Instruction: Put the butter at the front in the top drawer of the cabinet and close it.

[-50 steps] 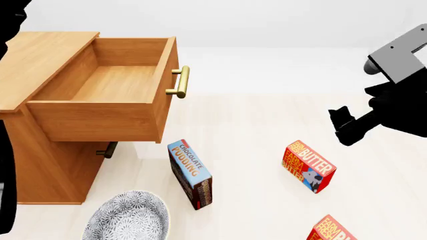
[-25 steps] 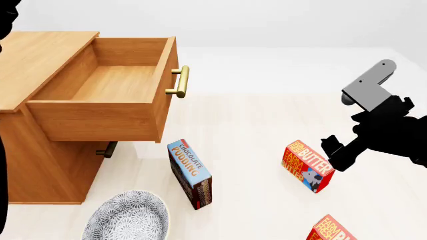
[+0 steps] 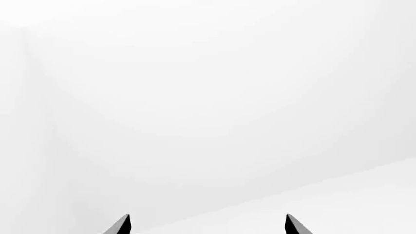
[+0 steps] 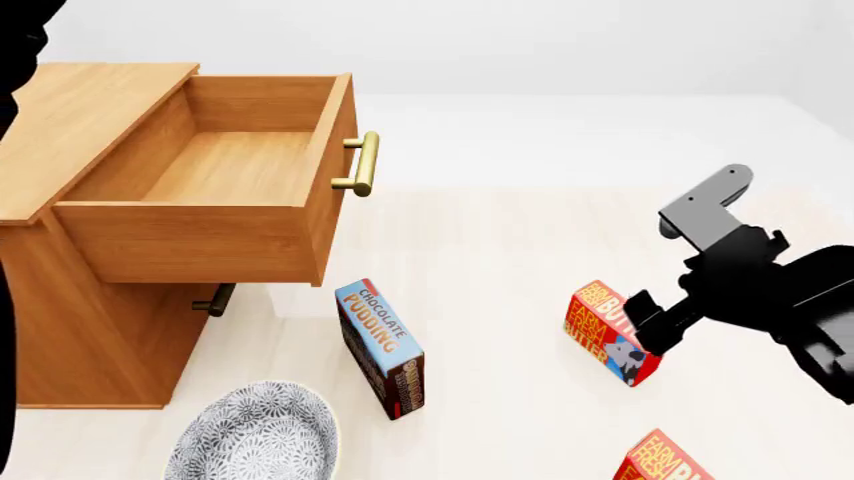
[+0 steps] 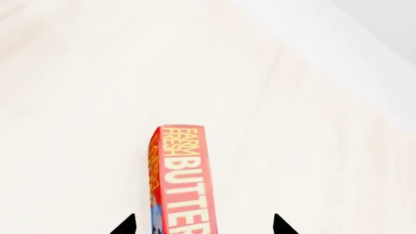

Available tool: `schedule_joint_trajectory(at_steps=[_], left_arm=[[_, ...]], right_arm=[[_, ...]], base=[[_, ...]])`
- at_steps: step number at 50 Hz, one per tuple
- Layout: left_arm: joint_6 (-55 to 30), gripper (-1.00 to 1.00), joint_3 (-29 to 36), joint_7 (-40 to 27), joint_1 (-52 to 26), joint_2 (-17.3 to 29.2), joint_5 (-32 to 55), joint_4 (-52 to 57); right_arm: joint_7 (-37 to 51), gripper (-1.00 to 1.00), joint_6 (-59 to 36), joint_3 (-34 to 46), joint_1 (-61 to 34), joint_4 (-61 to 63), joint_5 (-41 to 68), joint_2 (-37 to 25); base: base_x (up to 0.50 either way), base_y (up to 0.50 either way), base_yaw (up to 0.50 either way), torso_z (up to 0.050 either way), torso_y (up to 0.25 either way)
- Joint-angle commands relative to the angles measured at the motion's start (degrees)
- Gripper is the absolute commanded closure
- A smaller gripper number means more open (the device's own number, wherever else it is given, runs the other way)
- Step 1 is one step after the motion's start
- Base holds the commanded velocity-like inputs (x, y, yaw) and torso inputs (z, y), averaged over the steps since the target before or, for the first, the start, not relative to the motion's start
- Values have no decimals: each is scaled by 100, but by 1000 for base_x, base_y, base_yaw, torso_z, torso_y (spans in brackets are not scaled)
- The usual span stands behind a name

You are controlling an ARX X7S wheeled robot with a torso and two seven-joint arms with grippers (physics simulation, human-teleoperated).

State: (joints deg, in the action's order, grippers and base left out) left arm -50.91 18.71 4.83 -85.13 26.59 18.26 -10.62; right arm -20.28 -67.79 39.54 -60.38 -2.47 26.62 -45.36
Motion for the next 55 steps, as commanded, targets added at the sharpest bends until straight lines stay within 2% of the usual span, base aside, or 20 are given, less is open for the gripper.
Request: schedule_joint_trajectory(at_steps=[1,34,55], left_arm=[[75,-100,72,-16,25,-16,-49,-63],[10,-100,147,-54,-56,39,-89,1],[-177,-100,-47,-4,-94,140,98,177]], right_arm=[[62,-100,471,34,212,-581,-130,195],[206,-100,1136,-72,472,-1678,-228,613],[330,-100,1196,-226,768,-1723,-121,532]], base=[[0,0,0,0,0],[0,0,0,0,0],[0,0,0,0,0]])
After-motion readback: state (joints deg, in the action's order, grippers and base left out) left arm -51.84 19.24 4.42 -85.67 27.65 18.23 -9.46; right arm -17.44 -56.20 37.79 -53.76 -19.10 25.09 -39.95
